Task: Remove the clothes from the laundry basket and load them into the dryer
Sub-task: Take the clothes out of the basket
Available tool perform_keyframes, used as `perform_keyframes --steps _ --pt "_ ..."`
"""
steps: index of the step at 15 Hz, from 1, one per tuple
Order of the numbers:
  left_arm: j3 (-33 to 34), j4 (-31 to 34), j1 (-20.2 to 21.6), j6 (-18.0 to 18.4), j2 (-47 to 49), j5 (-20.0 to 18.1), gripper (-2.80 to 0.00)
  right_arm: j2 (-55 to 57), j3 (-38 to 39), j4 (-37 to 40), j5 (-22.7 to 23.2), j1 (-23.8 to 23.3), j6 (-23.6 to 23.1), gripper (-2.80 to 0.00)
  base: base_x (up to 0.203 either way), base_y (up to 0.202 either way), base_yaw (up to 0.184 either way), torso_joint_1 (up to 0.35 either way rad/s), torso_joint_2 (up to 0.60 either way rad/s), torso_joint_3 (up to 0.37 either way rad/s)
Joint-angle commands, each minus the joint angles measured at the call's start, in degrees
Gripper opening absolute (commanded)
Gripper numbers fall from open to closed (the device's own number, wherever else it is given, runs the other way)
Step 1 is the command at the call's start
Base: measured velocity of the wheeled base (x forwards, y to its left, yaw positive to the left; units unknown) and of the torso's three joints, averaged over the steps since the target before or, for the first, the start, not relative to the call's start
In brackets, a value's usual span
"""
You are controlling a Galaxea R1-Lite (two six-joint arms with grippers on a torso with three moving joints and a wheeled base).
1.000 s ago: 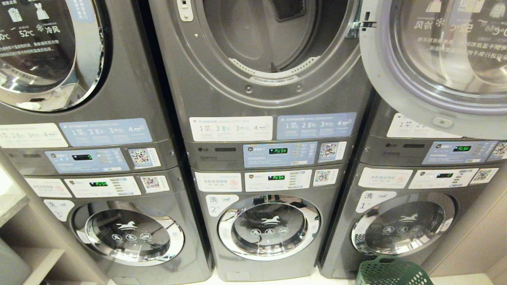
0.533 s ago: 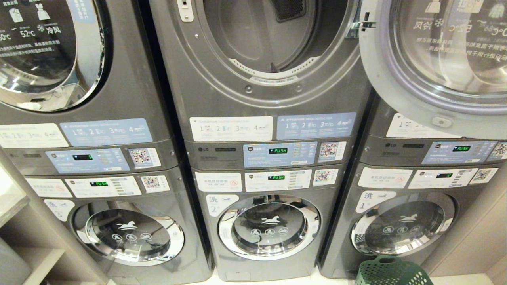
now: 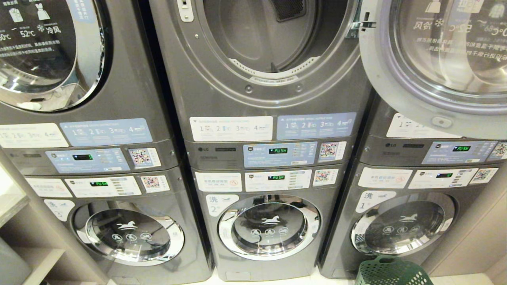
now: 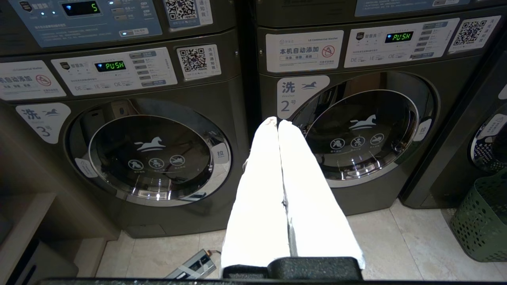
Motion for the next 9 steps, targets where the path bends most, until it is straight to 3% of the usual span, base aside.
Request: perform_keyframes --steps 1,9 --pt "0.0 0.1 0.0 0.0 -0.1 0.0 -2.8 0.0 0.0 0.0 0.0 0.0 0.0 -2.8 0.0 0.0 0.0 0.0 0.0 0.0" --pt "0.0 0.0 0.0 -0.3 -0.1 0.1 -2.8 0.0 0.0 0.0 0.0 0.0 0.0 -2.8 0.0 0.0 0.0 0.0 0.0 0.0"
